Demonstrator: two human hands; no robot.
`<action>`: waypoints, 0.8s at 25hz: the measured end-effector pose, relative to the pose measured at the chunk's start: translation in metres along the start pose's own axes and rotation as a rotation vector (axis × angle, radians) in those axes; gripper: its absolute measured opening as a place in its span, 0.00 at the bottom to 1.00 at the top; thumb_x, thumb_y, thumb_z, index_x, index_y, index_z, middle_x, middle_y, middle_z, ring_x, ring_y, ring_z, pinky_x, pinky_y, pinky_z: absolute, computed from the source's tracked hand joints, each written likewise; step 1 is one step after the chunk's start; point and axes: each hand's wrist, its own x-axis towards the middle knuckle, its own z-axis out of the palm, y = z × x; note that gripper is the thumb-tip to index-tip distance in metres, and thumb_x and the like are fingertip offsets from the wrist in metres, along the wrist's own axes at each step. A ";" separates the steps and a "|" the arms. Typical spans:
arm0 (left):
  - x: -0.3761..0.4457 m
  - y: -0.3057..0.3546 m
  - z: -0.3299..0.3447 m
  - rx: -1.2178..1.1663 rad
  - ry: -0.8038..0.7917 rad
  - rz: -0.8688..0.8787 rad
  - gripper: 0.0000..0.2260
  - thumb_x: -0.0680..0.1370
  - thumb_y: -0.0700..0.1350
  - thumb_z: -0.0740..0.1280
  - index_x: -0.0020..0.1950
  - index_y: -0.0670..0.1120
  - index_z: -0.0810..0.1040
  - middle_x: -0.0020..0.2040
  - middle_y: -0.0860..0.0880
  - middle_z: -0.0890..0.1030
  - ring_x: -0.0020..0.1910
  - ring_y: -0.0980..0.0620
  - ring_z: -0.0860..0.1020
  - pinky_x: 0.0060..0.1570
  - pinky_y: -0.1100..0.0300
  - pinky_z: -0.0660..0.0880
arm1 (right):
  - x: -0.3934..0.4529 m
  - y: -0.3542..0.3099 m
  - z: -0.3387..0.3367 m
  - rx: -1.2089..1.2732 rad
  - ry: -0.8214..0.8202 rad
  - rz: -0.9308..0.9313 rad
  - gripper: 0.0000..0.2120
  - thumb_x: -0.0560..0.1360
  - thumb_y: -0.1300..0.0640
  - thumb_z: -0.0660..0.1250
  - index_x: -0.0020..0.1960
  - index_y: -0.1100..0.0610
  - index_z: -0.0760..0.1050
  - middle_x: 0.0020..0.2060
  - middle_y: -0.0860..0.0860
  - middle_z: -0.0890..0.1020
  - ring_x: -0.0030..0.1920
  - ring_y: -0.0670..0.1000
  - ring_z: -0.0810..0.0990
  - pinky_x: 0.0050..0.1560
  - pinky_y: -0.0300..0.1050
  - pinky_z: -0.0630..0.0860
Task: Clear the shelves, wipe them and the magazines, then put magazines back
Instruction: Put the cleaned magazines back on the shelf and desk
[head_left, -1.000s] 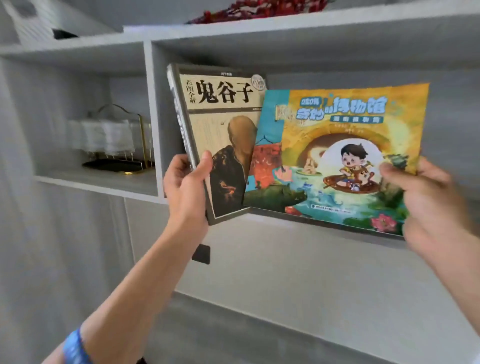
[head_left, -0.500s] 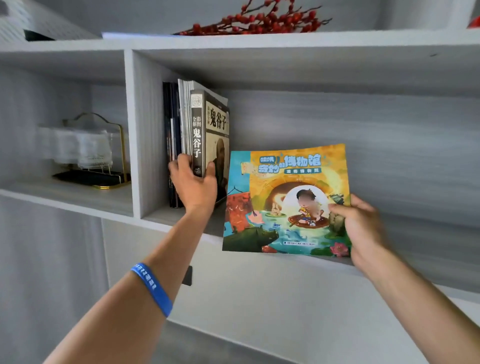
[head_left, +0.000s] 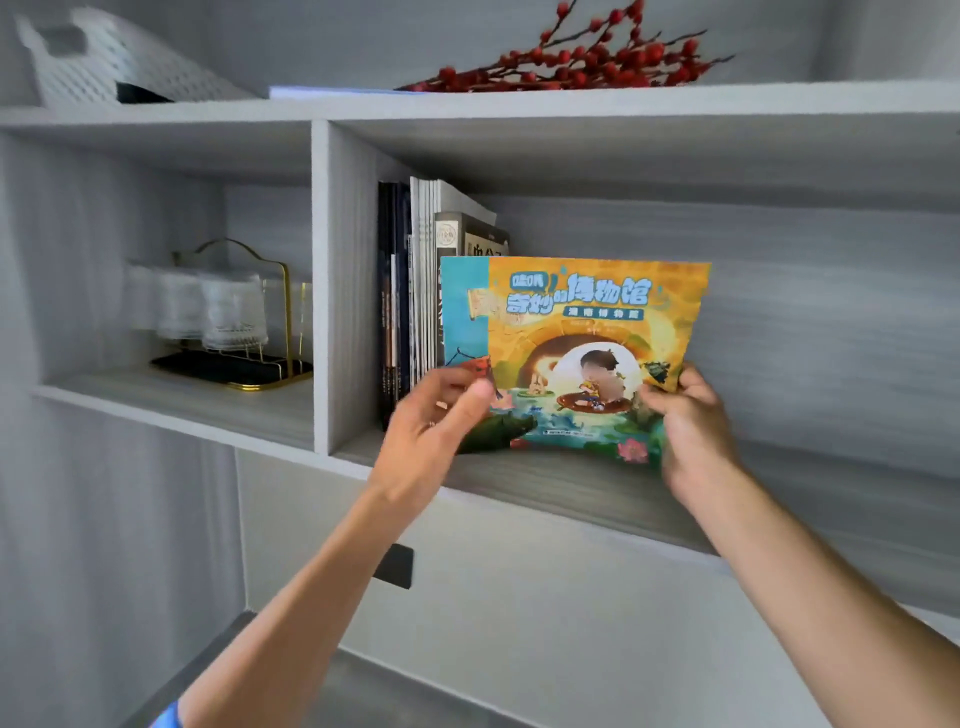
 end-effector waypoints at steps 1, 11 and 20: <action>-0.007 -0.004 -0.003 0.129 -0.093 0.009 0.13 0.73 0.54 0.73 0.54 0.49 0.79 0.41 0.54 0.82 0.37 0.59 0.77 0.40 0.65 0.74 | 0.006 0.001 0.018 0.004 -0.029 0.006 0.15 0.74 0.73 0.64 0.47 0.54 0.77 0.41 0.47 0.85 0.41 0.46 0.82 0.40 0.41 0.76; 0.013 -0.022 -0.031 0.424 0.490 -0.084 0.30 0.71 0.47 0.76 0.69 0.51 0.67 0.60 0.54 0.76 0.61 0.51 0.73 0.61 0.53 0.72 | 0.030 0.038 0.108 -1.098 -0.092 -0.028 0.34 0.77 0.46 0.69 0.76 0.50 0.56 0.73 0.56 0.65 0.70 0.62 0.69 0.66 0.58 0.68; 0.022 -0.018 0.006 0.388 0.180 -0.116 0.04 0.76 0.47 0.70 0.44 0.48 0.79 0.38 0.53 0.82 0.42 0.50 0.81 0.48 0.52 0.77 | -0.020 0.058 0.132 -0.287 -0.465 -0.031 0.30 0.75 0.31 0.62 0.73 0.43 0.68 0.70 0.46 0.74 0.69 0.46 0.72 0.73 0.47 0.65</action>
